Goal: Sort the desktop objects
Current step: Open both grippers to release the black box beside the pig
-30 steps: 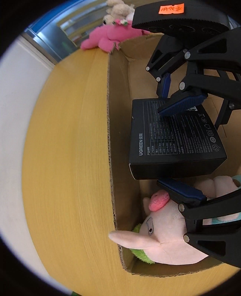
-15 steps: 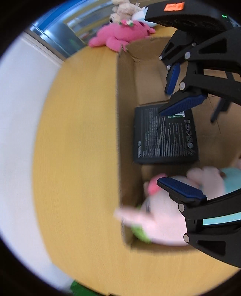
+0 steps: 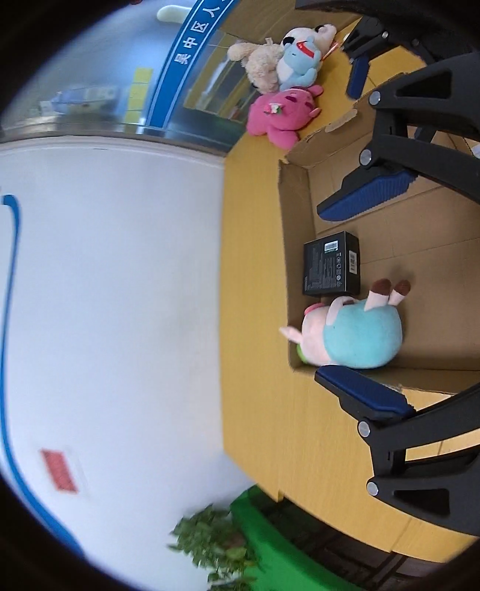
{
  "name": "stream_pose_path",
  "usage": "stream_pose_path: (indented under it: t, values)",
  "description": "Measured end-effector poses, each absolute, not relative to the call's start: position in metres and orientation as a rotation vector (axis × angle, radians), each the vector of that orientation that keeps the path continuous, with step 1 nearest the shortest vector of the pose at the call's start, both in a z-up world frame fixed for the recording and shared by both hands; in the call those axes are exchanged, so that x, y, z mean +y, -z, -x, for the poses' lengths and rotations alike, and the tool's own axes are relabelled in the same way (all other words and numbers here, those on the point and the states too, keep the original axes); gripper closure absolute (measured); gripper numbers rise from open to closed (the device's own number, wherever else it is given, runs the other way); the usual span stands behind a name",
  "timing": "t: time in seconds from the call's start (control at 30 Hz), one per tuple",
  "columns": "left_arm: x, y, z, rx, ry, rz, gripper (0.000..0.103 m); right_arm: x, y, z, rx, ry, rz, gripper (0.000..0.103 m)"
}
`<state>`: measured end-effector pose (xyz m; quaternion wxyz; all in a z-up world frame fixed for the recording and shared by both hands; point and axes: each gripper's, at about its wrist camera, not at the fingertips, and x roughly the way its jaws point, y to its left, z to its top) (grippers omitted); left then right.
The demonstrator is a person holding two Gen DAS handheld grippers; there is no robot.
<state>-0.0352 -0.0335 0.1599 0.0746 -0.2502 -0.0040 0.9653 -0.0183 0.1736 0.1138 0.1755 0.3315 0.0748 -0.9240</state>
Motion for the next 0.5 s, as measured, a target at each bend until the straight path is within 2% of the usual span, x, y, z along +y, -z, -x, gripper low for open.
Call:
stream_pose_path:
  t: [0.1, 0.27, 0.5]
  values:
    - [-0.019, -0.155, -0.002, 0.074, -2.948, 0.652, 0.022, 0.182, -0.128, -0.034, 0.188, 2.658, -0.920, 0.000]
    - [0.007, -0.143, -0.046, 0.216, -3.000, 0.619, 0.022, 0.188, -0.136, -0.072, 0.162, 2.675, -0.913, 0.000]
    - [0.005, -0.133, -0.062, 0.078, -2.912, 0.718, 0.022, 0.188, -0.137, -0.089, 0.171, 2.702, -0.898, 0.000]
